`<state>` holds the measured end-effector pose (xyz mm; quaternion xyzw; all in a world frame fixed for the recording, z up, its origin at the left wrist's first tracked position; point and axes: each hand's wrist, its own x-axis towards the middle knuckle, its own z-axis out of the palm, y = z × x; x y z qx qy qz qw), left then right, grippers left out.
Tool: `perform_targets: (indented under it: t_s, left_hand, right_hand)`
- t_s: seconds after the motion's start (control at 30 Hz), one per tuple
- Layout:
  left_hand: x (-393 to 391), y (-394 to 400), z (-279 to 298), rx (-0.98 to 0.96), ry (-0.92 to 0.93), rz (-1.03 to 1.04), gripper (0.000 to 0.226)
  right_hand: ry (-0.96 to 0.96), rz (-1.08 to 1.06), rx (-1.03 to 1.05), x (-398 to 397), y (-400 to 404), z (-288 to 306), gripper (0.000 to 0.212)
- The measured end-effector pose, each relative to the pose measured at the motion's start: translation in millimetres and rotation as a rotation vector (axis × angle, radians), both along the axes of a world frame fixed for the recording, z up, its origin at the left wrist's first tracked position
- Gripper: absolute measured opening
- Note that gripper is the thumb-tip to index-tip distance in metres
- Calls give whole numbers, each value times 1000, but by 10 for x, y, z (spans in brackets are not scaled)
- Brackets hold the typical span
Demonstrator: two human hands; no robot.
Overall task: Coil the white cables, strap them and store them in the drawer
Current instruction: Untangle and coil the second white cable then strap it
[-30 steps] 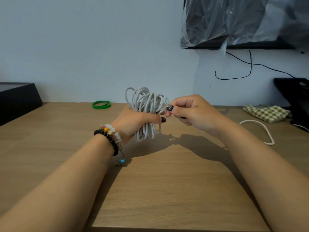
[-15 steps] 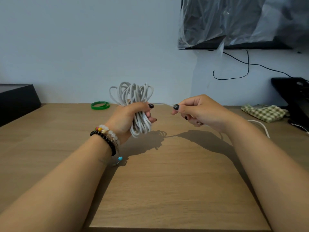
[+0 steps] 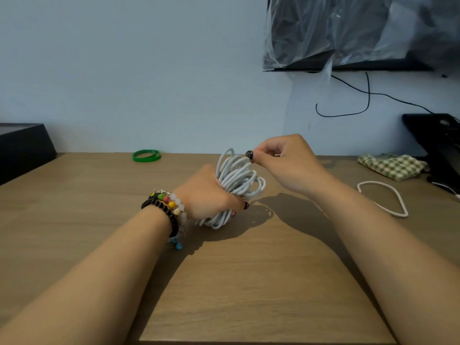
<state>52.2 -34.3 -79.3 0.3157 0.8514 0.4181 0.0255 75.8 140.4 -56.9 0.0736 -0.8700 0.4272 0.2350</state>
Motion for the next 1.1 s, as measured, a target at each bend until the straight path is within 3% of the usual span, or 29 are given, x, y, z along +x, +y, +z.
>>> perform_targets:
  t_s: [0.23, 0.43, 0.57, 0.7, 0.97, 1.1]
  left_hand:
    - [-122, 28, -70, 120, 26, 240, 10]
    - [-161, 3, -51, 559, -146, 460, 14]
    - [-196, -12, -58, 784, -244, 536, 12]
    - [-137, -15, -12, 922, -391, 405, 10]
    - [-103, -12, -51, 853, -410, 200, 2]
    - [-127, -23, -70, 845, -460, 151, 18]
  right_hand:
    - [60, 107, -50, 46, -102, -1, 29]
    - [-29, 232, -220, 69, -134, 12, 28]
    - [-73, 236, -224, 83, -149, 10, 29]
    - [-127, 221, -234, 73, -146, -20, 29]
    - [-184, 248, -249, 65, -208, -106, 32]
    - [-237, 263, -235, 84, -236, -126, 33]
